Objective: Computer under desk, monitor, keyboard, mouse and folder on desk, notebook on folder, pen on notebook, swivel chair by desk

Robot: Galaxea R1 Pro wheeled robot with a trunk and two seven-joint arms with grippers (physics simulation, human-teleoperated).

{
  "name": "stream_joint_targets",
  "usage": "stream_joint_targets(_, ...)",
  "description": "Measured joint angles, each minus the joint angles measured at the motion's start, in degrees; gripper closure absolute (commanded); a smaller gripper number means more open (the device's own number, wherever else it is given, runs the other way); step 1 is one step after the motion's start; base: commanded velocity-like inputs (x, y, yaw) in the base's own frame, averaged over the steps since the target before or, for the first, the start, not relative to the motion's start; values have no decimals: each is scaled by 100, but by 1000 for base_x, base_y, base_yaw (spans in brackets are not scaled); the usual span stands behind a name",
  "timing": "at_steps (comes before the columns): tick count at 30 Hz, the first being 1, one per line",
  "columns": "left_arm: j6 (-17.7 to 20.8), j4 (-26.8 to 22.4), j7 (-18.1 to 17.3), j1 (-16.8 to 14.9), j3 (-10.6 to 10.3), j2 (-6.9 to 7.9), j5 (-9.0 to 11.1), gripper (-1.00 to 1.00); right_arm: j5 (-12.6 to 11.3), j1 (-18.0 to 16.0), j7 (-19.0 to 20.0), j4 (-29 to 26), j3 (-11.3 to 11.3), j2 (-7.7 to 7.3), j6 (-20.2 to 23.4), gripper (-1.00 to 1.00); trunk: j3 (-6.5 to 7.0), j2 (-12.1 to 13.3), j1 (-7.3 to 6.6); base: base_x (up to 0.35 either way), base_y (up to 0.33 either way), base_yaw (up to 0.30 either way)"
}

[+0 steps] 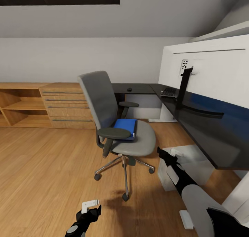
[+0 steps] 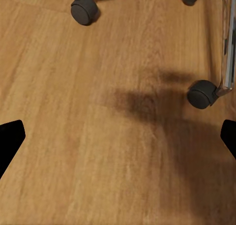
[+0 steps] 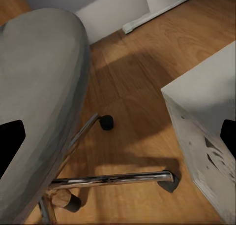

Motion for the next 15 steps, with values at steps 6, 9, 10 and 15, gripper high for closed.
stream_joint_targets(6, 0, 0, 0, 0, 0, 0, 6, -100, -300, 1, 317, -4, 18, -88, 240, -100, 0, 0, 0, 0, 0, 0)
stream_joint_targets(9, 0, 0, 0, 0, 0, 0, 7, -100, -431, 1, 425, -7, 18, -136, 402, -100, 0, 0, 0, 0, 0, 0)
stream_joint_targets(10, 0, 0, 0, 0, 0, 0, 8, -100, -468, 1, 463, -10, 11, -152, 456, -100, 0, 0, 0, 0, 0, 0)
stream_joint_targets(15, 0, 0, 0, 0, 0, 0, 8, -100, -662, 2, 719, -16, 17, -254, 661, -100, 0, 0, 0, 0, 0, 0)
